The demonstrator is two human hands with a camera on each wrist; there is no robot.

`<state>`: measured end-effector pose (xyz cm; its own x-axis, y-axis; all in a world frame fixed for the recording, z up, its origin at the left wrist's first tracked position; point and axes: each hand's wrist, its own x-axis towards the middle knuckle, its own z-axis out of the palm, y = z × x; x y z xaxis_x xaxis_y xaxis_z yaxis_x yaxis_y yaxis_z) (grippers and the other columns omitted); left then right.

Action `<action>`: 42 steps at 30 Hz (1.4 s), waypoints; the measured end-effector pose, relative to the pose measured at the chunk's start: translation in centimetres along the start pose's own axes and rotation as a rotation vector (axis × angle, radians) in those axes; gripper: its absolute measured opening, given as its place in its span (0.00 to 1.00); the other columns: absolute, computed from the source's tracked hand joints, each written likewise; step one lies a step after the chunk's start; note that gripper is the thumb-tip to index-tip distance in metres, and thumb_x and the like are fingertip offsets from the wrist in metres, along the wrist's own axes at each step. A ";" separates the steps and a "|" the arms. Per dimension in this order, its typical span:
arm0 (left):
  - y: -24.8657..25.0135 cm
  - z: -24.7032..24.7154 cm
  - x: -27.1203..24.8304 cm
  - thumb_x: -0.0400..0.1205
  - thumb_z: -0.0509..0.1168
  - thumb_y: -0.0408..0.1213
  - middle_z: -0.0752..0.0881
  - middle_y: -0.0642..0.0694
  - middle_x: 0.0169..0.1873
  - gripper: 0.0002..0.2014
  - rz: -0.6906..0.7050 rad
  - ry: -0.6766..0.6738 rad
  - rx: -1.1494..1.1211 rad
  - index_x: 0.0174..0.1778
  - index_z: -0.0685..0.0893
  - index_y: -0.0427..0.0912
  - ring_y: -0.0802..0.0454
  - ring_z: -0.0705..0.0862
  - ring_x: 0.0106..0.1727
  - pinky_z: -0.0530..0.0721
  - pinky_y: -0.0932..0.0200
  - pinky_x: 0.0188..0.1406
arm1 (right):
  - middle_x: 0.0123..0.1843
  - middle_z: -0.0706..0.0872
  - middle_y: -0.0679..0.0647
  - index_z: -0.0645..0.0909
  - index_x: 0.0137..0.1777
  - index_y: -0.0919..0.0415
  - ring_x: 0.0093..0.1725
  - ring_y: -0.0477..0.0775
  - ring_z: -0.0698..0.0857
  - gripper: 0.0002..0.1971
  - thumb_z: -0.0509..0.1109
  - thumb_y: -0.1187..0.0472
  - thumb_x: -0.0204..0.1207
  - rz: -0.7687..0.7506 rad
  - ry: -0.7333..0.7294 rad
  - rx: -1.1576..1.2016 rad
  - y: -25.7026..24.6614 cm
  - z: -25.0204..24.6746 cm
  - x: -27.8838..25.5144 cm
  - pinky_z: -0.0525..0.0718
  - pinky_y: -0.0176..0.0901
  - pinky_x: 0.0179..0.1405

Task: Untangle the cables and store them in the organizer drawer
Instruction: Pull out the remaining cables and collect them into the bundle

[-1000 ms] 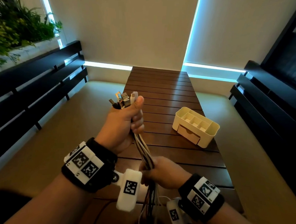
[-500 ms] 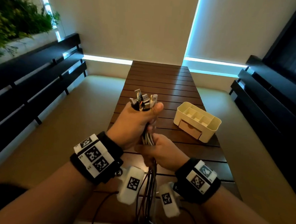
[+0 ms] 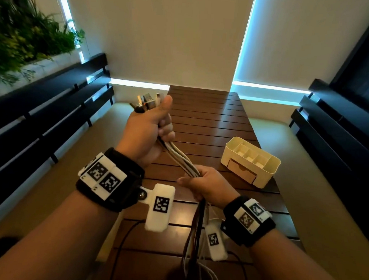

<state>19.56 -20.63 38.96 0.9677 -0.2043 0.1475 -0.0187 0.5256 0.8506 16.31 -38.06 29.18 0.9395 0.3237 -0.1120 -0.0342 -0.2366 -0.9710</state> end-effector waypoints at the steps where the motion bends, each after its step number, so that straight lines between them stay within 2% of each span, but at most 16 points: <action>1: 0.0 -0.6 -0.1 0.86 0.65 0.43 0.65 0.53 0.23 0.13 -0.007 0.029 -0.017 0.35 0.74 0.49 0.60 0.63 0.20 0.66 0.66 0.20 | 0.28 0.79 0.48 0.82 0.40 0.49 0.26 0.49 0.77 0.07 0.79 0.53 0.73 -0.015 0.005 -0.004 0.0 -0.4 -0.3 0.80 0.41 0.29; 5: -0.3 -3.4 -0.5 0.85 0.65 0.43 0.66 0.53 0.23 0.14 -0.061 0.118 -0.056 0.34 0.73 0.48 0.61 0.64 0.20 0.67 0.67 0.19 | 0.27 0.77 0.46 0.84 0.45 0.56 0.24 0.46 0.73 0.10 0.79 0.54 0.69 -0.097 0.047 0.103 -0.3 -2.4 -1.3 0.77 0.43 0.30; 8: -1.2 -4.6 -1.0 0.85 0.66 0.44 0.66 0.53 0.24 0.13 -0.128 0.126 -0.049 0.36 0.74 0.48 0.62 0.64 0.21 0.68 0.68 0.18 | 0.27 0.76 0.48 0.85 0.51 0.61 0.25 0.46 0.71 0.10 0.74 0.57 0.74 -0.175 0.068 0.220 -1.2 -3.1 -1.8 0.75 0.40 0.30; 11: -1.3 -4.3 -0.7 0.85 0.66 0.44 0.68 0.53 0.25 0.12 -0.168 0.112 -0.036 0.37 0.75 0.48 0.63 0.64 0.20 0.67 0.70 0.16 | 0.28 0.77 0.46 0.84 0.55 0.66 0.27 0.46 0.71 0.14 0.70 0.55 0.77 -0.251 0.131 0.156 -3.2 -3.5 -1.2 0.75 0.35 0.29; 16: 0.9 -1.9 0.6 0.76 0.69 0.49 0.76 0.48 0.32 0.13 -0.125 0.021 0.134 0.40 0.77 0.43 0.62 0.65 0.20 0.65 0.69 0.19 | 0.31 0.77 0.49 0.87 0.51 0.60 0.28 0.47 0.70 0.06 0.69 0.60 0.83 -0.380 0.212 0.035 -8.1 -4.4 1.2 0.72 0.40 0.29; 18: 0.9 -1.3 0.6 0.79 0.67 0.49 0.77 0.48 0.30 0.14 -0.143 -0.043 0.178 0.40 0.77 0.41 0.61 0.65 0.20 0.65 0.68 0.19 | 0.31 0.78 0.49 0.87 0.50 0.57 0.29 0.48 0.71 0.05 0.70 0.60 0.83 -0.408 0.206 -0.040 -9.3 -4.6 1.9 0.73 0.41 0.29; 21: -0.1 -0.7 -0.1 0.83 0.63 0.49 0.73 0.53 0.21 0.15 -0.178 -0.138 0.210 0.42 0.77 0.40 0.61 0.65 0.18 0.63 0.67 0.18 | 0.34 0.78 0.55 0.87 0.49 0.55 0.32 0.57 0.72 0.03 0.71 0.59 0.82 -0.406 0.186 -0.103 -9.6 -4.3 2.5 0.73 0.44 0.30; 23: -0.9 -0.5 -0.6 0.85 0.62 0.47 0.71 0.51 0.23 0.13 -0.179 -0.165 0.200 0.43 0.79 0.41 0.61 0.65 0.18 0.65 0.68 0.17 | 0.36 0.78 0.60 0.86 0.49 0.56 0.34 0.58 0.71 0.03 0.71 0.60 0.81 -0.402 0.178 -0.113 -9.3 -3.9 2.6 0.73 0.46 0.30; 26: -1.4 -0.4 -0.8 0.82 0.64 0.48 0.72 0.46 0.29 0.13 -0.174 -0.180 0.241 0.46 0.80 0.40 0.60 0.66 0.19 0.66 0.68 0.17 | 0.38 0.82 0.59 0.86 0.50 0.57 0.32 0.51 0.75 0.03 0.71 0.61 0.82 -0.408 0.185 -0.145 -9.2 -3.7 2.5 0.75 0.38 0.30; 28: -1.4 -0.3 -0.9 0.81 0.64 0.49 0.77 0.44 0.31 0.16 -0.179 -0.199 0.298 0.48 0.81 0.38 0.59 0.67 0.20 0.67 0.66 0.19 | 0.37 0.85 0.52 0.85 0.50 0.58 0.32 0.44 0.77 0.02 0.71 0.63 0.81 -0.420 0.184 -0.157 -9.3 -3.8 2.4 0.76 0.34 0.31; 30: -1.6 -0.1 -1.0 0.82 0.63 0.48 0.83 0.48 0.28 0.18 -0.199 -0.226 0.363 0.51 0.80 0.33 0.59 0.68 0.20 0.68 0.66 0.21 | 0.36 0.85 0.45 0.85 0.50 0.61 0.32 0.38 0.80 0.03 0.70 0.67 0.81 -0.429 0.170 -0.159 -9.3 -3.9 2.4 0.78 0.29 0.32; 32: -2.0 0.0 -1.0 0.82 0.64 0.45 0.86 0.46 0.30 0.15 -0.223 -0.238 0.390 0.52 0.81 0.34 0.57 0.69 0.21 0.70 0.65 0.21 | 0.38 0.86 0.50 0.84 0.51 0.66 0.34 0.39 0.84 0.04 0.68 0.71 0.82 -0.427 0.135 -0.124 -9.1 -3.9 2.3 0.82 0.31 0.32; 33: -2.1 0.0 -0.9 0.82 0.66 0.44 0.86 0.43 0.33 0.12 -0.230 -0.231 0.412 0.50 0.82 0.37 0.56 0.69 0.22 0.71 0.65 0.22 | 0.39 0.86 0.54 0.83 0.51 0.68 0.34 0.45 0.85 0.03 0.67 0.71 0.82 -0.421 0.112 -0.087 -8.9 -3.9 2.3 0.84 0.35 0.31; 35: -2.2 -0.2 -0.6 0.84 0.67 0.41 0.87 0.41 0.36 0.07 -0.225 -0.205 0.541 0.49 0.85 0.41 0.54 0.71 0.24 0.73 0.63 0.24 | 0.41 0.85 0.59 0.82 0.52 0.69 0.35 0.57 0.85 0.03 0.67 0.71 0.82 -0.404 0.080 -0.023 -8.5 -3.9 2.2 0.87 0.42 0.31; 39: -1.6 -0.1 -0.4 0.83 0.70 0.40 0.90 0.45 0.36 0.05 -0.133 -0.232 0.884 0.44 0.89 0.44 0.54 0.80 0.30 0.75 0.58 0.34 | 0.41 0.86 0.54 0.83 0.50 0.61 0.37 0.50 0.83 0.02 0.70 0.67 0.81 -0.377 0.125 -0.052 -7.6 -4.0 2.1 0.83 0.38 0.35; 42: -1.0 -0.2 -0.3 0.83 0.69 0.41 0.92 0.47 0.41 0.06 -0.115 -0.301 0.996 0.49 0.89 0.43 0.54 0.88 0.44 0.79 0.57 0.47 | 0.38 0.86 0.49 0.84 0.50 0.59 0.35 0.48 0.79 0.02 0.71 0.65 0.80 -0.377 0.133 -0.087 -7.1 -4.3 2.0 0.78 0.34 0.33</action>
<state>19.32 -20.92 37.97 0.8767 -0.4792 0.0429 -0.2618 -0.4003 0.8782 19.90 -39.67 36.77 0.9167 0.2831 0.2821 0.3446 -0.2023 -0.9167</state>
